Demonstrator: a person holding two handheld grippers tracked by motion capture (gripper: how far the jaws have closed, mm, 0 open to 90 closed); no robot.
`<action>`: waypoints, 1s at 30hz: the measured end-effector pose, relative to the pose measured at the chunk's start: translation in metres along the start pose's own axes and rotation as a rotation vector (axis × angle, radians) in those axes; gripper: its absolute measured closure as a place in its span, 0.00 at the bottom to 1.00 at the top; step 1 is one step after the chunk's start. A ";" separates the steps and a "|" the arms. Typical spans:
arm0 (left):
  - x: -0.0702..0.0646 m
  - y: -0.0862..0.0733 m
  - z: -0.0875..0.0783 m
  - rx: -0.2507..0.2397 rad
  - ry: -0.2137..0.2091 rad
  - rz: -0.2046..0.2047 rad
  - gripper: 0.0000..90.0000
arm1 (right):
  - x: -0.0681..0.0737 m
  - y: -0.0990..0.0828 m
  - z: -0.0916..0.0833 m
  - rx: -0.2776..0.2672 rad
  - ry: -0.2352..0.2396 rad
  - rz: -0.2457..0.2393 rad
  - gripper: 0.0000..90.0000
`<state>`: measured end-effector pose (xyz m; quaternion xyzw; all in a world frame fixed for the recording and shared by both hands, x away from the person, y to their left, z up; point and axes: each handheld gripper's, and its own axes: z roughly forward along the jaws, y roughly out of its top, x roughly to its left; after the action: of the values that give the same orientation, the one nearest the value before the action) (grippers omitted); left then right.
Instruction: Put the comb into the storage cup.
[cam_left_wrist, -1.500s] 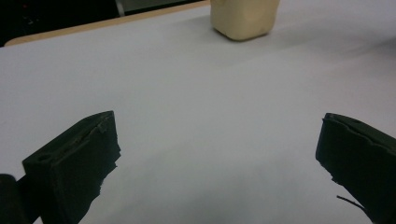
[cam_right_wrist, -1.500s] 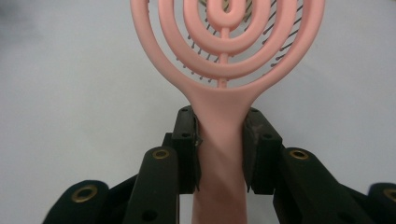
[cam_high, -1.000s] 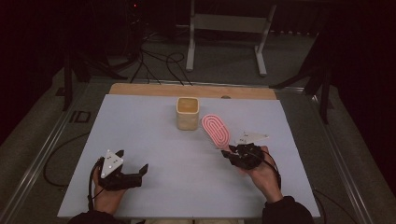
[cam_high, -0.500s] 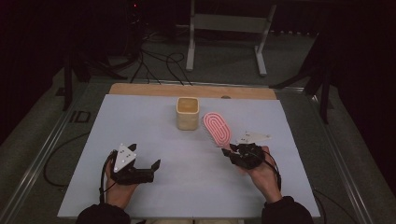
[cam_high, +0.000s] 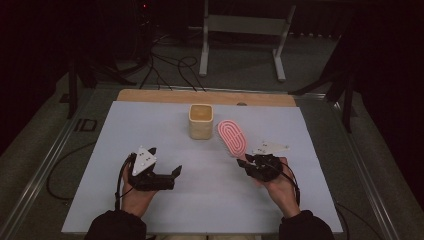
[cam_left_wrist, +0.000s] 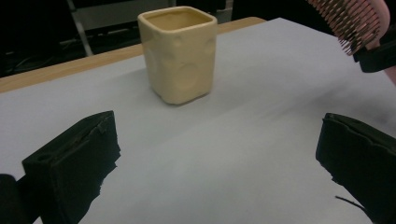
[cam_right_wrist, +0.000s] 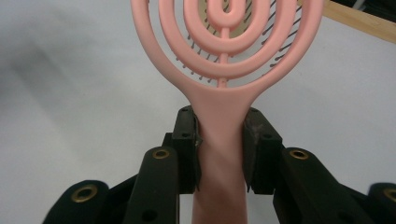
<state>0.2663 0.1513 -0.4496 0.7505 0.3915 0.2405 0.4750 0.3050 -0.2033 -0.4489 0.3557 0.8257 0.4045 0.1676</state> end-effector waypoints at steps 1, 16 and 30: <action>-0.002 0.002 0.003 0.000 -0.008 -0.002 0.00 | 0.000 0.000 0.000 0.003 0.000 0.001 0.78; -0.014 0.012 0.019 0.003 -0.054 -0.007 0.00 | 0.005 -0.001 0.005 0.003 0.008 -0.005 0.78; -0.024 0.016 0.031 0.019 -0.091 -0.004 0.00 | 0.010 -0.001 0.008 0.004 0.013 -0.020 0.78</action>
<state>0.2810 0.1110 -0.4483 0.7643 0.3732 0.2018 0.4856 0.3023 -0.1922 -0.4542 0.3453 0.8310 0.4035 0.1655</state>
